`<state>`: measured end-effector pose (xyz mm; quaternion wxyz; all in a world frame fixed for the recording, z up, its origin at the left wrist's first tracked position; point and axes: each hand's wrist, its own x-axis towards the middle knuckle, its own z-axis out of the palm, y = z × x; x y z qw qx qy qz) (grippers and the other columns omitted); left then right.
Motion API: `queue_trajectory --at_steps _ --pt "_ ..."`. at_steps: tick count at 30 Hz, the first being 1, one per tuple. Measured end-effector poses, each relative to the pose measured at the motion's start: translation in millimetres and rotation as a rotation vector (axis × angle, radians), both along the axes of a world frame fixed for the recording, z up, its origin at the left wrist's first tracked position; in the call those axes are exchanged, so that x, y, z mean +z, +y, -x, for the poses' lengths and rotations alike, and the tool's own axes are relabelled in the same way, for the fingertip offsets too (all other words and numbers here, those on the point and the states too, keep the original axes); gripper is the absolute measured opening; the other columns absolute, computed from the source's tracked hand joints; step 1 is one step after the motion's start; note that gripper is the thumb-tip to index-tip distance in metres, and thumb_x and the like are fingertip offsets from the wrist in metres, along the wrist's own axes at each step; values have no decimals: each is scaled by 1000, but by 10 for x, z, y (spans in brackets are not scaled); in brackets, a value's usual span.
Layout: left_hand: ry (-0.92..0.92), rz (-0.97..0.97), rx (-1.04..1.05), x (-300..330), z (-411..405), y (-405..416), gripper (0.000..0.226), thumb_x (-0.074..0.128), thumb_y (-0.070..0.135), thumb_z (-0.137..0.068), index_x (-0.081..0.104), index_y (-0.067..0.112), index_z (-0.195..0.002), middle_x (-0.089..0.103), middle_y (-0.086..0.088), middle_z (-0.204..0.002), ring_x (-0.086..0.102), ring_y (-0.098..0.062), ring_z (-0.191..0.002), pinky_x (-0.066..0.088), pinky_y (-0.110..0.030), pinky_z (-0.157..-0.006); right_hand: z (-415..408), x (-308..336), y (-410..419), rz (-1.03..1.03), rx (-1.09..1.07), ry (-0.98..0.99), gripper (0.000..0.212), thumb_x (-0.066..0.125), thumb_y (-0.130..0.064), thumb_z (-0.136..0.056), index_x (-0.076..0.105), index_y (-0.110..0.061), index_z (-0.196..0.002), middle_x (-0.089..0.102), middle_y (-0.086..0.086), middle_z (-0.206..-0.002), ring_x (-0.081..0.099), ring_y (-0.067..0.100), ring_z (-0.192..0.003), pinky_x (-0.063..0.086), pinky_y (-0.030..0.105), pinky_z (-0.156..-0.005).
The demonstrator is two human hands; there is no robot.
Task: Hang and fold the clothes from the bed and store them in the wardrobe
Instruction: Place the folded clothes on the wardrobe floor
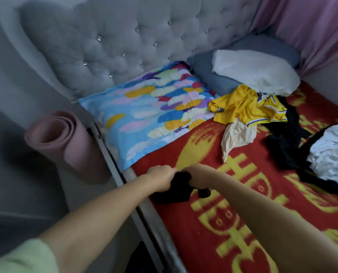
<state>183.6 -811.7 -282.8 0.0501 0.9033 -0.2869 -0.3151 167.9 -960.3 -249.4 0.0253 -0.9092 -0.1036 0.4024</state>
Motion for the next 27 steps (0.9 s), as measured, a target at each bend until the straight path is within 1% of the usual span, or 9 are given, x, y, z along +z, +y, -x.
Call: queue_trajectory --at_steps 4,8,11,14,17,19,21,24,27 --pt "-17 37 79 226 673 659 45 49 19 -90 46 27 -134 57 -7 -124 57 -31 -112 49 -39 -83 485 302 587 -23 190 20 32 47 -15 -91 57 -8 -121 62 13 -118 58 31 -108 43 34 -84" --pt "-9 -12 196 383 1256 1407 31 51 17 -90 53 18 -121 61 -13 -116 60 -35 -105 52 -43 -82 830 366 1363 -28 311 54 41 47 -15 -94 49 -9 -134 55 16 -131 54 31 -118 43 35 -97" --pt "8 -52 309 491 1612 2044 32 50 17 -91 54 15 -123 59 -15 -119 59 -36 -107 47 -39 -80 1047 393 2036 -90 373 58 45 47 -14 -93 46 -10 -138 54 16 -133 52 32 -120 43 37 -100" --pt "36 -49 441 509 1978 2796 31 47 13 -93 54 11 -123 58 -16 -121 58 -34 -107 46 -34 -79 1246 363 2791 -129 457 39 45 48 -11 -90 50 -13 -135 55 16 -132 53 32 -120 42 36 -99" --pt "55 17 564 487 2356 3578 40 42 13 -97 46 17 -136 55 -13 -128 55 -31 -112 49 -35 -86 1443 281 3602 -144 533 21 46 50 -15 -89 50 -18 -135 56 13 -132 54 30 -119 44 39 -100" --pt "41 38 601 475 2587 4073 41 41 13 -97 46 21 -137 57 -12 -127 57 -29 -109 51 -38 -87 1585 182 4128 -147 573 12 47 50 -17 -90 48 -21 -137 56 11 -132 55 29 -117 45 41 -98" --pt "-9 14 634 444 2833 4769 47 39 12 -98 40 27 -142 56 -10 -131 56 -28 -110 52 -41 -87 1785 70 4857 -151 606 -40 49 48 -17 -93 44 -26 -140 55 10 -130 56 28 -114 49 40 -94" --pt "-81 -107 692 391 3180 5620 59 44 12 -96 24 27 -150 42 -9 -143 46 -30 -123 48 -43 -92 2147 -43 5766 -198 640 -177 53 45 -17 -97 33 -33 -146 48 5 -135 55 28 -113 51 35 -81" --pt "-137 -256 756 342 3386 6230 65 47 14 -97 14 23 -152 25 -11 -152 25 -36 -139 39 -51 -101 2385 -107 6404 -257 614 -286 62 43 -12 -96 22 -33 -150 31 3 -149 48 32 -121 51 39 -86"
